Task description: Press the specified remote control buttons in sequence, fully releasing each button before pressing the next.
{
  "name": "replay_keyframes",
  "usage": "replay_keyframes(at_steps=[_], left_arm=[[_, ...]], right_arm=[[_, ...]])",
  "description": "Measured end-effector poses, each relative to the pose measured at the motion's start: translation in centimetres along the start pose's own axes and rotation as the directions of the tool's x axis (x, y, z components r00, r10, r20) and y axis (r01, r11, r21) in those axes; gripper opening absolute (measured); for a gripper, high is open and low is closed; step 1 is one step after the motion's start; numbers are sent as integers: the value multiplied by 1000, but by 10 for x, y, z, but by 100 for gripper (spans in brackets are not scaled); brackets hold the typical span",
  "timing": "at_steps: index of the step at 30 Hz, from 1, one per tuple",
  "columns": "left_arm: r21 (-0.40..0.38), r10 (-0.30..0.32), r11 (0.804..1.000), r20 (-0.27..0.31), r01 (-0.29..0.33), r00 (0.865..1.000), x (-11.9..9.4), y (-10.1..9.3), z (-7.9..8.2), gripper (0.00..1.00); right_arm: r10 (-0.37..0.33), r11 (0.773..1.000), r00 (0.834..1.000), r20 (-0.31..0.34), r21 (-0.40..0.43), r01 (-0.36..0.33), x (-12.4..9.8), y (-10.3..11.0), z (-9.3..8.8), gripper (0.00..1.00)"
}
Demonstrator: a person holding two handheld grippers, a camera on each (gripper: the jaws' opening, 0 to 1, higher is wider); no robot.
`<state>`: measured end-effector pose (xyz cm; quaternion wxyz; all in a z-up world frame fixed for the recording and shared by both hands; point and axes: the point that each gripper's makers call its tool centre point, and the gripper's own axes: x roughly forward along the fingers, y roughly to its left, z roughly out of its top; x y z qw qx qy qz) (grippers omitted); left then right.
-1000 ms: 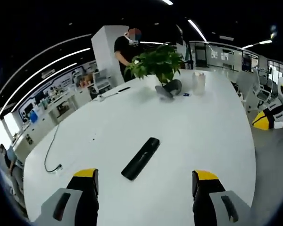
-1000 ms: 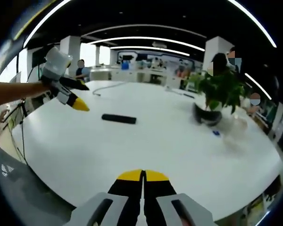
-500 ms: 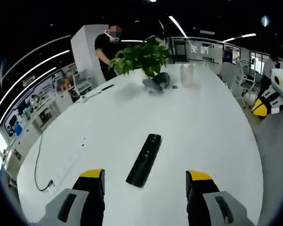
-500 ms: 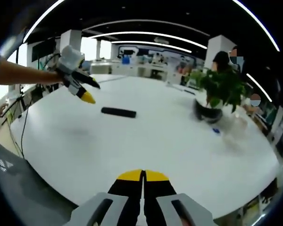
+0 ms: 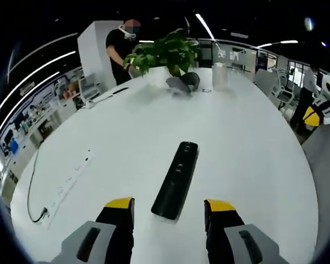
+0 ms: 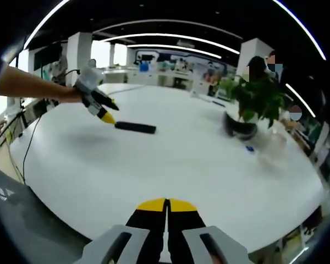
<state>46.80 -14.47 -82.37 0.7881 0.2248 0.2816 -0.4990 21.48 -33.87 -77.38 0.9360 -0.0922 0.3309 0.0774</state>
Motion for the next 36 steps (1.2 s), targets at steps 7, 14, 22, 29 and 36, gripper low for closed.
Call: replay_keyframes(at_steps=[7,14,22,29,36], left_arm=[[-25,-71,997,34,71,997,7,0,-3,41],[-45,-116,992,11,116,993,17,-3,-11,42],[-52,-105,993,-30,103,994,27,3,-20,34],[35,-119,992,-104,123,987,36,2,-16,32],[64,-124,988,-213,141,969,37,-2,-18,26]], right_arm=[[5,1000,1000,-22,-5,-5,2,2,-3,0],[7,1000,999,-46,-2,-8,3,2,-6,0],[9,1000,998,-64,-9,-10,4,3,-9,0],[12,1000,997,-73,-11,-13,6,3,-11,0],[15,1000,997,-75,-16,-16,6,4,-11,0]])
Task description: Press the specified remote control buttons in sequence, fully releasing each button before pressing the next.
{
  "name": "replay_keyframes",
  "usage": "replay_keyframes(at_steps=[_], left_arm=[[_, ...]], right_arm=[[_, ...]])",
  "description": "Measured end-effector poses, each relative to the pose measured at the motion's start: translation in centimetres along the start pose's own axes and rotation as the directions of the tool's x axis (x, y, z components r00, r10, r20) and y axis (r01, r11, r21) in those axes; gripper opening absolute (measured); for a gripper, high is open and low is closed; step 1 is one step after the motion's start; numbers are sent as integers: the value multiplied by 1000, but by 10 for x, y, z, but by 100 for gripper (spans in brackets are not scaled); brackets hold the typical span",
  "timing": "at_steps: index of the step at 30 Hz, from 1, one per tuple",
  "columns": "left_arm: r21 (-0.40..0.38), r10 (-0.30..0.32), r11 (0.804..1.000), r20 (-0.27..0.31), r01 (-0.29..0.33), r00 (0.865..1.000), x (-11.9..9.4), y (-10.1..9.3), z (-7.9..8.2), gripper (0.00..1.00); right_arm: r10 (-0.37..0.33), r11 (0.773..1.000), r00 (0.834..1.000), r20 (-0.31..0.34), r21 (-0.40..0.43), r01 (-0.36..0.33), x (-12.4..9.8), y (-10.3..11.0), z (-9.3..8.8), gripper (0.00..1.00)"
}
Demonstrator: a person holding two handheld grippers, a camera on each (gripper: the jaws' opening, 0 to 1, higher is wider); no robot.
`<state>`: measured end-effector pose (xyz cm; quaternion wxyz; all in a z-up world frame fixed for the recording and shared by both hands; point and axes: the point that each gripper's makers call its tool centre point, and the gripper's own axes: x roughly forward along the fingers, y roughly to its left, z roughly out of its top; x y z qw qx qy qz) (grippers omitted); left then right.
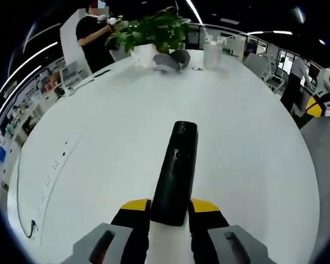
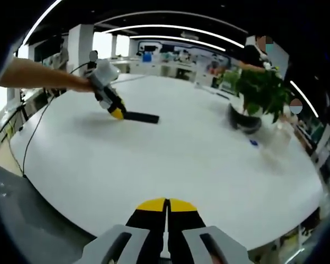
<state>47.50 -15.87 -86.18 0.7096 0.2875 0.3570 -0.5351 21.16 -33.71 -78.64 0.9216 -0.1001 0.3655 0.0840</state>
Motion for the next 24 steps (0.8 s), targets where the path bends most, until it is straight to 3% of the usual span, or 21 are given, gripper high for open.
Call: replay_keyframes(at_steps=[4,6,10,16,24], left_arm=[[-1,-2,1000,-53,2,999,0,2,-2,26],[-49,-10,999,-83,6,997,-1,2,-4,26],[-17,-3,1000,-110,1,994,1,4,-2,25],[-27,2,1000,-122,-6,992,0,7,-5,24],[-28,3,1000,-160,-7,987,-3,-5,-11,23]], right_arm=[[4,1000,1000,-2,-4,-4,0,1,0,0],[8,1000,1000,-1,-9,-8,0,2,0,0],[11,1000,1000,-4,-10,-11,1,3,0,0],[11,1000,1000,-4,-8,-11,0,3,0,0],[9,1000,1000,9,-6,-9,-1,2,2,0]])
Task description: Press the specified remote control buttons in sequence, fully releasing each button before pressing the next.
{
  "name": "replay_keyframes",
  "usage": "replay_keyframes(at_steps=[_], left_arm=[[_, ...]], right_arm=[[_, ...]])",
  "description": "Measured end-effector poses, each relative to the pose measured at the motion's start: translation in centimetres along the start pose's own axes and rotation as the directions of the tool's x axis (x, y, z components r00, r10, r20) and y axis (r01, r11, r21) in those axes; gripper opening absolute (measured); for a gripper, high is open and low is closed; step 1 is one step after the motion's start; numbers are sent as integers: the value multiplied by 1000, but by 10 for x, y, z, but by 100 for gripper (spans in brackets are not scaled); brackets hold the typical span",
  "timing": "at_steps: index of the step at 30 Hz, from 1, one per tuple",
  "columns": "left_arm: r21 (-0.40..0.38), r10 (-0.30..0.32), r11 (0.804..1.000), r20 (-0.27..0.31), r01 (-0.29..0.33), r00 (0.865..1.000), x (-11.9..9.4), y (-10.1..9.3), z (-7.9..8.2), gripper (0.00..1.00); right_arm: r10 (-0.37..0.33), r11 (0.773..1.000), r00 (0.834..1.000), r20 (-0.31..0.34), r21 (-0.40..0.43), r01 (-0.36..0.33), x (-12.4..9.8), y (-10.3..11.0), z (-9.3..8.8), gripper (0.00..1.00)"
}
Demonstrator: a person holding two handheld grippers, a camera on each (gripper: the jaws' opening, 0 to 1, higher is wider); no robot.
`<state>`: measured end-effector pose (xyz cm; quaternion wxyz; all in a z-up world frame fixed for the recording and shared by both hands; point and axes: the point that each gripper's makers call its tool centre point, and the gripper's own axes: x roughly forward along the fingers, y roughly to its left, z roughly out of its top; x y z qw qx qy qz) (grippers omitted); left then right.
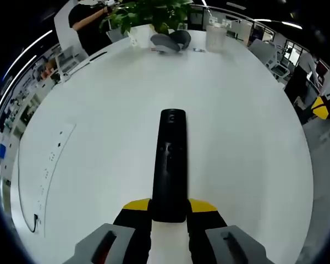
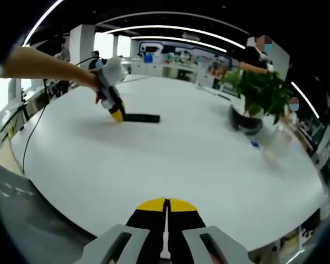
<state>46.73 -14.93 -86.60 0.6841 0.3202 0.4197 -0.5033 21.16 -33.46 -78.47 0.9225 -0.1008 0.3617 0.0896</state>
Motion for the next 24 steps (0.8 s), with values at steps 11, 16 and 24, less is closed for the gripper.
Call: replay_keyframes(at_steps=[11,16,24], left_arm=[[-5,0,1000,-29,0,1000,-6,-21,-11,23],[10,-7,1000,-52,7,999,-9,-34,-16,23],[2,-3,1000,-63,3,998,-13,-52,-24,23]], right_arm=[[7,1000,1000,16,-6,-7,-1,2,3,0],[4,1000,1000,29,-1,-4,-2,1,5,0],[8,1000,999,46,1,-8,-4,2,8,0]])
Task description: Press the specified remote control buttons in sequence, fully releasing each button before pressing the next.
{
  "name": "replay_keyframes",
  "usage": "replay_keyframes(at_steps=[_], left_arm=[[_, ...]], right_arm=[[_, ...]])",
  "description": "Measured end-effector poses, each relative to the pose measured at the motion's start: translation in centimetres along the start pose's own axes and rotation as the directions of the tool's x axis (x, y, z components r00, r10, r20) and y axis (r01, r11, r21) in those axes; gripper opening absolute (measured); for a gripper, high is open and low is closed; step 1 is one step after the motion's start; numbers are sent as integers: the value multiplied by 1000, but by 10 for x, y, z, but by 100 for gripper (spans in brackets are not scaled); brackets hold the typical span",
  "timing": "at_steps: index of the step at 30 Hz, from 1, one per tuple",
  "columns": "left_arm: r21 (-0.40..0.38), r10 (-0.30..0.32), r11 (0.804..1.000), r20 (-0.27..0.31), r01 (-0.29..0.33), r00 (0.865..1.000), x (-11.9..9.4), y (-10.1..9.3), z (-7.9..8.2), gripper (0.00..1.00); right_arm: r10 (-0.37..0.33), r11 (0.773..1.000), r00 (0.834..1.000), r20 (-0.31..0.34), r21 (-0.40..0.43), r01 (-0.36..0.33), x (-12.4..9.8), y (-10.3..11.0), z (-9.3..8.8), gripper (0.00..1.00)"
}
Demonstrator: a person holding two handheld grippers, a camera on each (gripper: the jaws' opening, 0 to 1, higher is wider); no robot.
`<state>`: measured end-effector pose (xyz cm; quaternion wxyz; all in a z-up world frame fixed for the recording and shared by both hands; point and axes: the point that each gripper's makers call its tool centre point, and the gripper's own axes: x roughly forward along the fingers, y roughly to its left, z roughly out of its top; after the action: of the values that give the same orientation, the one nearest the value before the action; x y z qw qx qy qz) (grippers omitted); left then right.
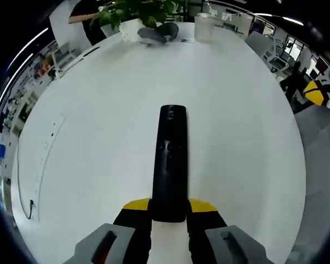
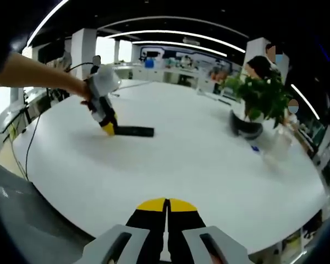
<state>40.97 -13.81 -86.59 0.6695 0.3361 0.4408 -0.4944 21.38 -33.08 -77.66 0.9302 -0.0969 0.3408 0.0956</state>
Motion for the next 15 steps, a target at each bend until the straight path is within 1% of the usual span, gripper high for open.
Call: replay_keyframes(at_steps=[8,12,15], left_arm=[[-22,12,1000,-3,-12,1000,-3,-22,-7,23],[-19,13,1000,-26,-14,1000,-4,-35,-10,23],[-16,12,1000,-32,-12,999,-6,-42,-12,23]], right_arm=[[0,1000,999,35,9,0,-3,0,5,0],[-2,1000,999,49,7,1,-4,0,7,0],[3,1000,999,51,12,-3,-5,0,8,0]])
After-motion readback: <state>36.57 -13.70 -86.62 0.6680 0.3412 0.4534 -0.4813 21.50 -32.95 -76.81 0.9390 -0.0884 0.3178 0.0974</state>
